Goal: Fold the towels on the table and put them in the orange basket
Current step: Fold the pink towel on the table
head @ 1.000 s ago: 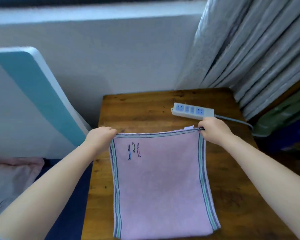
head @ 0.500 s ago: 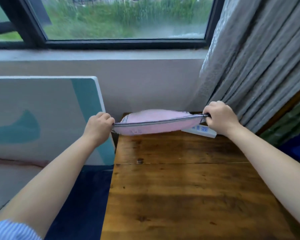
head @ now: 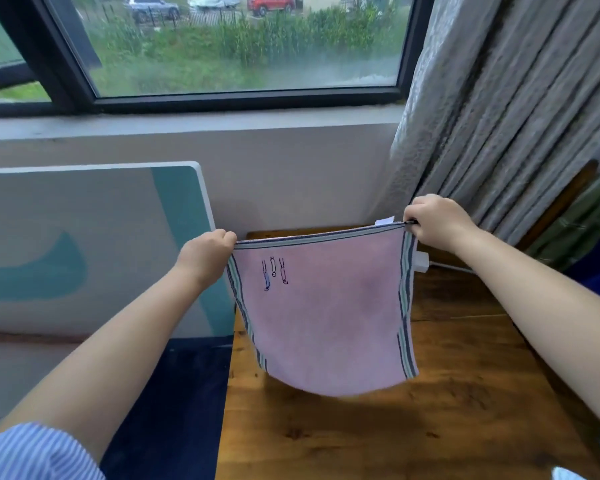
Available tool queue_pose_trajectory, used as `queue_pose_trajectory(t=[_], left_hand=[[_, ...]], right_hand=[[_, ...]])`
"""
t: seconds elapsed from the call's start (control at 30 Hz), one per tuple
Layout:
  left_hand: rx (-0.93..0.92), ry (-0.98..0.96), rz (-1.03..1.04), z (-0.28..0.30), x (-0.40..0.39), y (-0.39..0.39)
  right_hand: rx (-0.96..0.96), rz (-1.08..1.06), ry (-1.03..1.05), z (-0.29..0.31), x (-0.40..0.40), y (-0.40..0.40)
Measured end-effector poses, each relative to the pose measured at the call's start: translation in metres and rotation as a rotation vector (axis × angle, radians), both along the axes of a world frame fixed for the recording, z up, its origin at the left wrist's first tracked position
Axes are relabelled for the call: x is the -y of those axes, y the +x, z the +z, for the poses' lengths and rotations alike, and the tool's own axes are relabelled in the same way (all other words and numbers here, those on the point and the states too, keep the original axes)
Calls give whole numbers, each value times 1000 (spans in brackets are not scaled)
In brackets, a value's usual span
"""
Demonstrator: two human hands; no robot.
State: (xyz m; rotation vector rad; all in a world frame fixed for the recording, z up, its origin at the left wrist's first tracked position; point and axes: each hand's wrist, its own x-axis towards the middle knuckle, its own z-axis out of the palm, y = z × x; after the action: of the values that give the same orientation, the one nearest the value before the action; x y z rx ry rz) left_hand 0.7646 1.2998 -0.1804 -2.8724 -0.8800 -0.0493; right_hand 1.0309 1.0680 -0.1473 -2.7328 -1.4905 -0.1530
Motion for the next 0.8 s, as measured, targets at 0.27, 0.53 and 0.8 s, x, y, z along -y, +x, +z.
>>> queue_pose_trajectory(t=[0.27,0.53,0.8], left_hand=[[198,355,-274,30,-16,16],[-36,49,-573,-60,14,-24],[-801,-325,-397,-154,106,-43]], right_hand=[[159,119,387,13,1,18],[-142,319,91,-90,64,-15],[-321,145,-684,-201,110,-90]])
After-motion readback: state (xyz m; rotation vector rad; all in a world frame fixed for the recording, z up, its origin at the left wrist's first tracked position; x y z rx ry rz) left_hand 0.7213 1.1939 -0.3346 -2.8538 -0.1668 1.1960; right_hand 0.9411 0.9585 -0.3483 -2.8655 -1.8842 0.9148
